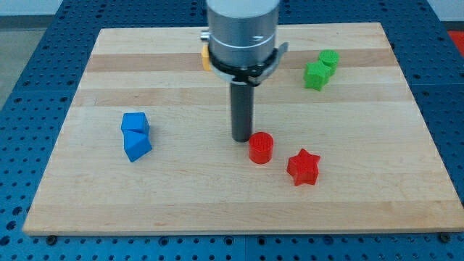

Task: Move the red circle into the red star

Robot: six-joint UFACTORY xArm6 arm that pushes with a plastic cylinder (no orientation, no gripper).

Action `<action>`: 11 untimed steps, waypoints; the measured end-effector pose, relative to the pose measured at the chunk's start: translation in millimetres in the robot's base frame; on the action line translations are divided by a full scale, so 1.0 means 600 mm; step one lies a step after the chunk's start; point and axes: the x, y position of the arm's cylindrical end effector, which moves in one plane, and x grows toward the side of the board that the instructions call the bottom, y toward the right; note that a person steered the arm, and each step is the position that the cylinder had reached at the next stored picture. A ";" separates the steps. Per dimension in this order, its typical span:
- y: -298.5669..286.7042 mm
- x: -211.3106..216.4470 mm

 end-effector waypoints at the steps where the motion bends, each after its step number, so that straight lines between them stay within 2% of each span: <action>1: -0.020 0.007; 4: 0.070 0.008; 10: 0.119 0.027; 11: 0.205 0.019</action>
